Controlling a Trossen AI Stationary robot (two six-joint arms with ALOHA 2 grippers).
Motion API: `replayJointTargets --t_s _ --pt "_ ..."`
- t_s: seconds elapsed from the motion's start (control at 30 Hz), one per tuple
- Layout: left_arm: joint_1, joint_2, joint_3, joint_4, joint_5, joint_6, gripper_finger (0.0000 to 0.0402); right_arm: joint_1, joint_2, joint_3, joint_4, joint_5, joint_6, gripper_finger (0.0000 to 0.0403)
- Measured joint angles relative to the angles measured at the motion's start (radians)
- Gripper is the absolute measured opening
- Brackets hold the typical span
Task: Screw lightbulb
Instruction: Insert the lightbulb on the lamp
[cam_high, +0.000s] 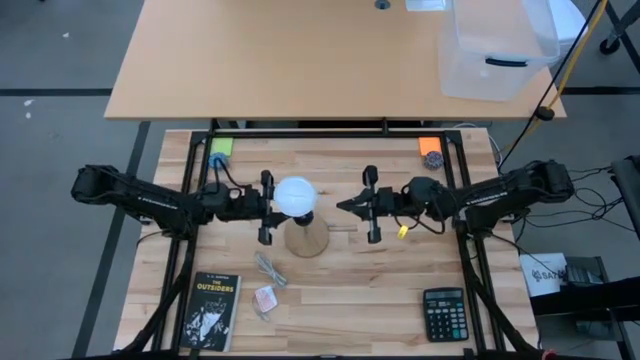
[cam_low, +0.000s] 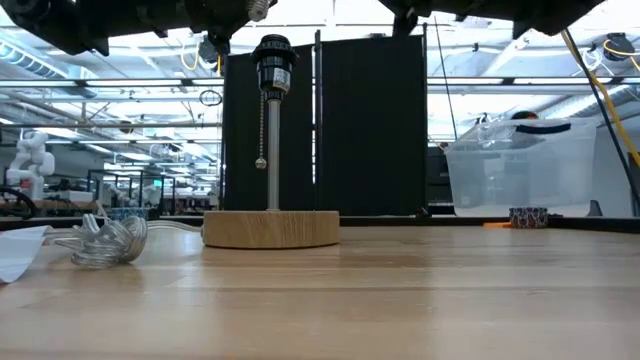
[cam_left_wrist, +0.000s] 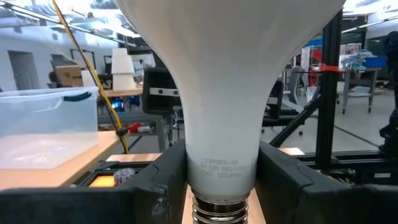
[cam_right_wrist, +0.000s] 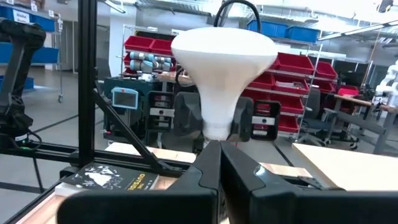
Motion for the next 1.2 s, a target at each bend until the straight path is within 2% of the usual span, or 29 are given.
replayJointTargets --t_s 0.3,0.53,0.83,1.0,1.2 --pt "0.000 0.044 0.000 0.009 0.005 -0.014 0.0153 0.037 0.012 0.111 0.002 0.001 -0.174 0.0000" --pt "0.000 0.117 0.002 0.106 0.006 -0.028 0.0153 0.039 0.014 0.166 -0.095 0.002 -0.183 0.0000" --pt "0.000 0.205 0.002 0.197 0.006 -0.042 0.0153 0.039 0.013 0.170 -0.039 -0.001 -0.183 0.0000" --pt "0.000 0.205 0.002 0.199 0.003 -0.042 0.0153 0.039 0.013 0.230 -0.122 -0.001 -0.180 0.0000" --pt "0.008 0.205 0.002 0.194 -0.002 -0.043 0.0153 0.039 0.019 0.365 -0.352 -0.001 -0.199 0.0000"
